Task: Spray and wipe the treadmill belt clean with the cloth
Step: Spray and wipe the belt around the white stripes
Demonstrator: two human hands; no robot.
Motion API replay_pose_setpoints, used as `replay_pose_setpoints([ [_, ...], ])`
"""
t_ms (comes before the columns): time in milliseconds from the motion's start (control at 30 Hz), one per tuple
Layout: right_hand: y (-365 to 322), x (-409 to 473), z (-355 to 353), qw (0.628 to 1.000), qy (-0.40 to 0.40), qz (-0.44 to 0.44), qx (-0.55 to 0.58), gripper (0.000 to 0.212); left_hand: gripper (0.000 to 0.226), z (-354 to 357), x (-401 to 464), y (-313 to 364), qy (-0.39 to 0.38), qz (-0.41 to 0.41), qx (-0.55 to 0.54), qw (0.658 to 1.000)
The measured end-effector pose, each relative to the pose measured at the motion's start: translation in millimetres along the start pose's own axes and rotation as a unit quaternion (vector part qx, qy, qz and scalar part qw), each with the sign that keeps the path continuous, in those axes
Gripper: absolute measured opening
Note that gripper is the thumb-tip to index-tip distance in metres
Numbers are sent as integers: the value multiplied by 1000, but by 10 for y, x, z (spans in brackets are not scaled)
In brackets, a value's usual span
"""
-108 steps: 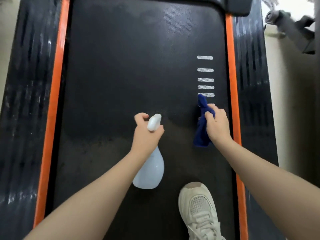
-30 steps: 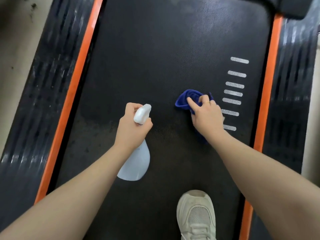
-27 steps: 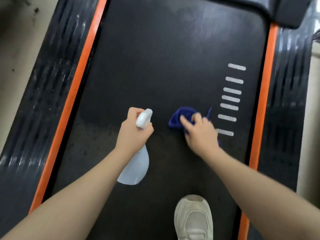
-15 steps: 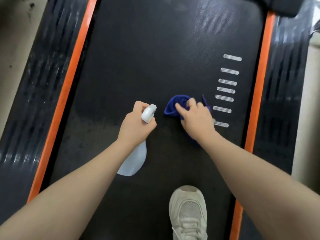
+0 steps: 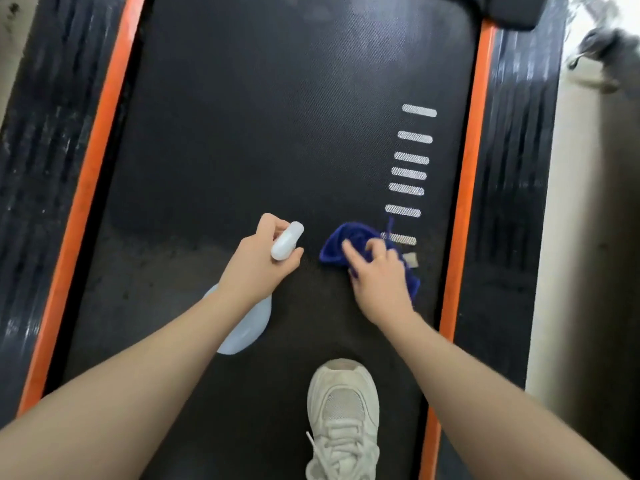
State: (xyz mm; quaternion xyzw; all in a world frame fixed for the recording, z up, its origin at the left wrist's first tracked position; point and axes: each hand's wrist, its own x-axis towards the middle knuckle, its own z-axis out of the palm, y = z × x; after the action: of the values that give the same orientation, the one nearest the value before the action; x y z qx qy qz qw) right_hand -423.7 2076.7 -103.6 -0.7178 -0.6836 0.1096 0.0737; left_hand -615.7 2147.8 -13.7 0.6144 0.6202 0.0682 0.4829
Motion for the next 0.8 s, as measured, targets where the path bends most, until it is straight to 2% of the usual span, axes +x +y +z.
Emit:
replay_pose_setpoints([
  [33,27,-111,35,999,-16,-37,-6,54,30,22,-9,19,3,1,-15,1000],
  [100,159,17,28,998,5,-64,-12,54,30,73,-6,51,13,1,-51,999],
  [133,229,169,34,998,27,-46,-20,53,30,99,3,64,18,-1,-69,997],
  [200,290,447,28,995,78,55,-21,52,31,149,43,106,31,0,-96,995],
  [300,202,225,75,982,98,159,3,53,31,267,132,218,38,-2,-114,993],
  [433,188,-339,116,990,71,125,-18,52,34,426,193,404,51,9,-150,987],
  [500,385,-64,105,987,100,110,-61,48,34,517,240,438,56,17,-159,986],
  [633,793,533,-76,965,176,150,-127,53,33,638,347,447,59,26,-149,987],
  [800,570,-245,18,964,106,147,-195,52,38,654,400,500,29,23,-137,990],
])
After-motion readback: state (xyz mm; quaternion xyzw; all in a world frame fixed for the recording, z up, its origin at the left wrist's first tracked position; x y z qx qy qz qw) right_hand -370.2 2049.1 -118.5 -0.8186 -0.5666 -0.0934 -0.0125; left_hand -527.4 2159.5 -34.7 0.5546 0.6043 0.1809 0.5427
